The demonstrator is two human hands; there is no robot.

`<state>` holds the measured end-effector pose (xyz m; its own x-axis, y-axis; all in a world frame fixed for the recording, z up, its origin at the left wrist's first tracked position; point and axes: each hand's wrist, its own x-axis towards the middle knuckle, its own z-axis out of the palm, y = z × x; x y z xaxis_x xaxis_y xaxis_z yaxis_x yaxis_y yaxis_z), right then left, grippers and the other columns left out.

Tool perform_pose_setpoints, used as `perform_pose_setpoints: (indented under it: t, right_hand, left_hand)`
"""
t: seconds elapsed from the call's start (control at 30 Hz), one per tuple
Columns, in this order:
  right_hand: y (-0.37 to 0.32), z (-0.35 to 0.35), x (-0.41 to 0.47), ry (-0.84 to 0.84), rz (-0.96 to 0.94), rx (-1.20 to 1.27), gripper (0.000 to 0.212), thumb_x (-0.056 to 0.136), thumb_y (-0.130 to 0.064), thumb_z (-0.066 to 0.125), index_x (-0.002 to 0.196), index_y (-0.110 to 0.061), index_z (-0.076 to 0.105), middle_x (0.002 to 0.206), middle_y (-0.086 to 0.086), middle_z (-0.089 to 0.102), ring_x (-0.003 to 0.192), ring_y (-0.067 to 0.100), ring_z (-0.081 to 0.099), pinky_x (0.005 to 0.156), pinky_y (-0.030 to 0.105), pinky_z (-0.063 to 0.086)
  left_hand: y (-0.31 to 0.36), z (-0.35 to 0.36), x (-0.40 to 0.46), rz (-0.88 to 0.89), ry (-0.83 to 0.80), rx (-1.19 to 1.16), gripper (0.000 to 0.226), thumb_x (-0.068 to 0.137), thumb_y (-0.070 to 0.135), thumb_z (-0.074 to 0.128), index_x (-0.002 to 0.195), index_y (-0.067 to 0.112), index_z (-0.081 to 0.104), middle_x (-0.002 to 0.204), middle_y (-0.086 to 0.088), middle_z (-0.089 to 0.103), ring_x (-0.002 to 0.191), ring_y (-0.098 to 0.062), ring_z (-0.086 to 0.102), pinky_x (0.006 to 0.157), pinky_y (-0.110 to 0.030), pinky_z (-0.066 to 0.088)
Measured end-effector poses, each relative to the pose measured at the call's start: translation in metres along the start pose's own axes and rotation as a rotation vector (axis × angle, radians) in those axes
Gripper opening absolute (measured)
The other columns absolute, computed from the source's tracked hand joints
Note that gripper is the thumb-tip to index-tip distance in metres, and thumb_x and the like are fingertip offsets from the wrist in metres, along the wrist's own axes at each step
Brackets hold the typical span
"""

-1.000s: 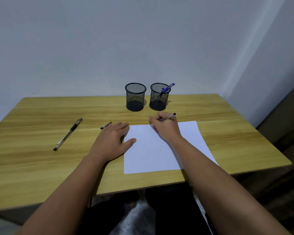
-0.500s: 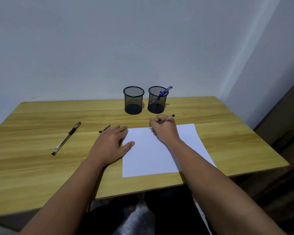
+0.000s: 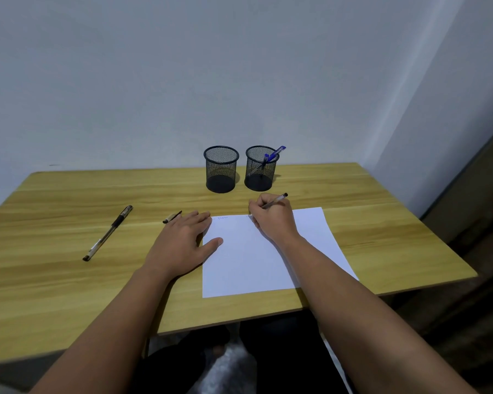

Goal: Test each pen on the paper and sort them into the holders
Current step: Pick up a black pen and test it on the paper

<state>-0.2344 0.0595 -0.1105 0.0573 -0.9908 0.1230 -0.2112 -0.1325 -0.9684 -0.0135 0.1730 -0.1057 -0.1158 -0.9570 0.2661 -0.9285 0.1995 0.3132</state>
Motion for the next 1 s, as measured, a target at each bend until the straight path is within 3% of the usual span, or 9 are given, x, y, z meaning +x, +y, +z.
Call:
perform_pose_setpoints:
  t: [0.2, 0.37, 0.83, 1.0]
  right_hand:
    - [0.005, 0.0031, 0.0026, 0.029, -0.035, -0.054, 0.037, 0.093, -0.024, 0.07, 0.067, -0.003, 0.055, 0.064, 0.034, 0.058, 0.051, 0.029, 0.058, 0.054, 0.038, 0.046]
    - [0.0065, 0.0011, 0.0035, 0.03, -0.041, -0.049, 0.04, 0.094, -0.026, 0.069, 0.07, 0.002, 0.051, 0.067, 0.037, 0.054, 0.051, 0.028, 0.056, 0.055, 0.038, 0.047]
    - [0.0031, 0.0013, 0.0018, 0.077, -0.044, -0.053, 0.041, 0.089, -0.029, 0.064, 0.065, -0.005, 0.042, 0.067, 0.034, 0.047, 0.057, 0.029, 0.049, 0.058, 0.04, 0.045]
    - [0.0013, 0.0024, 0.0018, 0.08, -0.058, -0.056, 0.041, 0.087, -0.019, 0.064, 0.064, -0.008, 0.031, 0.062, 0.016, 0.029, 0.059, 0.027, 0.035, 0.058, 0.039, 0.038]
  left_hand:
    - [-0.0003, 0.0008, -0.0001, -0.006, -0.006, -0.001, 0.081, 0.086, 0.072, 0.038, 0.147, 0.021, 0.054, 0.157, 0.008, 0.045, 0.15, -0.014, 0.032, 0.12, -0.033, 0.021]
    - [-0.0001, 0.0009, -0.0004, -0.007, -0.002, -0.001, 0.081, 0.086, 0.072, 0.039, 0.147, 0.021, 0.053, 0.157, 0.008, 0.045, 0.15, -0.014, 0.033, 0.12, -0.035, 0.022]
    - [0.0, 0.0005, -0.0002, -0.003, 0.002, -0.009, 0.078, 0.087, 0.07, 0.042, 0.147, 0.021, 0.053, 0.157, 0.007, 0.045, 0.15, -0.015, 0.032, 0.122, -0.038, 0.023]
    - [0.0011, 0.0001, -0.0003, 0.007, 0.009, -0.012, 0.079, 0.086, 0.071, 0.039, 0.142, 0.019, 0.058, 0.155, 0.007, 0.047, 0.15, -0.017, 0.034, 0.119, -0.036, 0.023]
